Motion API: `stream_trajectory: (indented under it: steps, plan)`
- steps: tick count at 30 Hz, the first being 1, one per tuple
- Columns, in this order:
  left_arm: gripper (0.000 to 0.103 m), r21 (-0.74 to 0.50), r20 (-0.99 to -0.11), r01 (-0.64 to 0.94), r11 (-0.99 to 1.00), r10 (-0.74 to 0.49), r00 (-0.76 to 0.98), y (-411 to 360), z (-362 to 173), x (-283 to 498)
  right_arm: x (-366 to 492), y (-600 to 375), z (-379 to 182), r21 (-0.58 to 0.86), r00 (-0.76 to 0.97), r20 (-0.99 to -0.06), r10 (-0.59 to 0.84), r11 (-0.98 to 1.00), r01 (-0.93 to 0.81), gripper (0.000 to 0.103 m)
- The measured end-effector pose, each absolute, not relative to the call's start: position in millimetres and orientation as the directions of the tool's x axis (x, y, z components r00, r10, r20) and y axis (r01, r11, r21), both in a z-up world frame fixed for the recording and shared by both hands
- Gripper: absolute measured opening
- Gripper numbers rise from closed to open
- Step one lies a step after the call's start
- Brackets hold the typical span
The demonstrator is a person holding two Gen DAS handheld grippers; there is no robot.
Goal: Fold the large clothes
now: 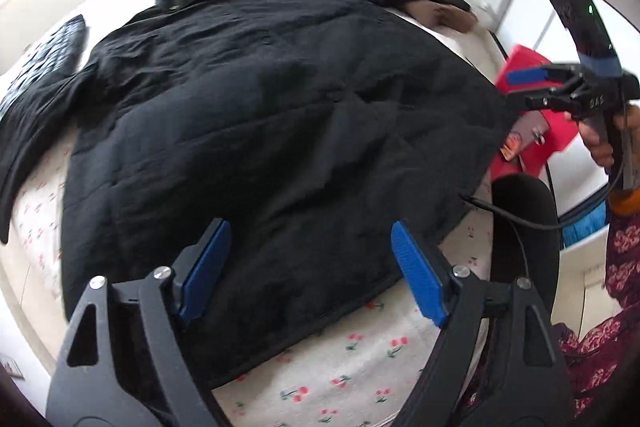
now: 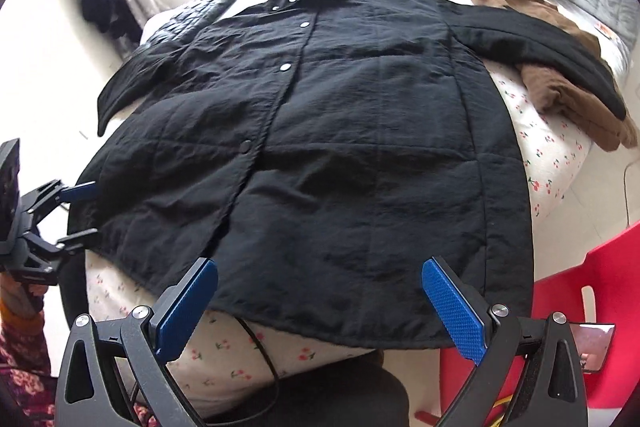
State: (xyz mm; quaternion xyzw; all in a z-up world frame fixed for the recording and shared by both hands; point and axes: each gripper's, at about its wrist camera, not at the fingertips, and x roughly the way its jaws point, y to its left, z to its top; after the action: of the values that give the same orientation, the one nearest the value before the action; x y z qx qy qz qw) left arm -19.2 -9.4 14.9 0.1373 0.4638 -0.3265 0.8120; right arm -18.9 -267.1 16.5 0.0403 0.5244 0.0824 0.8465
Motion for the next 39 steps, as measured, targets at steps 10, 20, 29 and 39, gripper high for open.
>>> stream_trajectory:
  steps: [10, 20, 29, 39]
  plan:
    - [0.083, -0.075, -0.857, 0.627, 0.775, -0.372, 0.357, -31.4, 18.8, 15.1, -26.5, -272.2, 88.1, 0.055, 0.512, -0.855, 0.09, 0.995, -0.082, 0.103]
    - [0.083, 0.095, -0.858, 0.278, 0.956, -0.063, 0.51, 102.0, 36.3, 115.2, 56.2, -263.9, 68.0, 0.169, 0.4, -0.899, 0.181, 0.983, -0.065, 0.102]
    - [0.083, 0.165, -0.853, 0.213, 0.963, 0.032, 0.52, 152.7, 82.4, 247.0, 143.0, -246.5, 167.7, 0.09, 0.433, -0.892, 0.127, 0.99, -0.105, 0.103]
    - [0.083, 0.08, -0.877, 0.267, 0.96, -0.059, 0.476, 78.2, 22.9, 447.1, 370.6, -287.1, 91.0, -0.082, 0.406, -0.912, -0.059, 0.996, -0.039, 0.101]
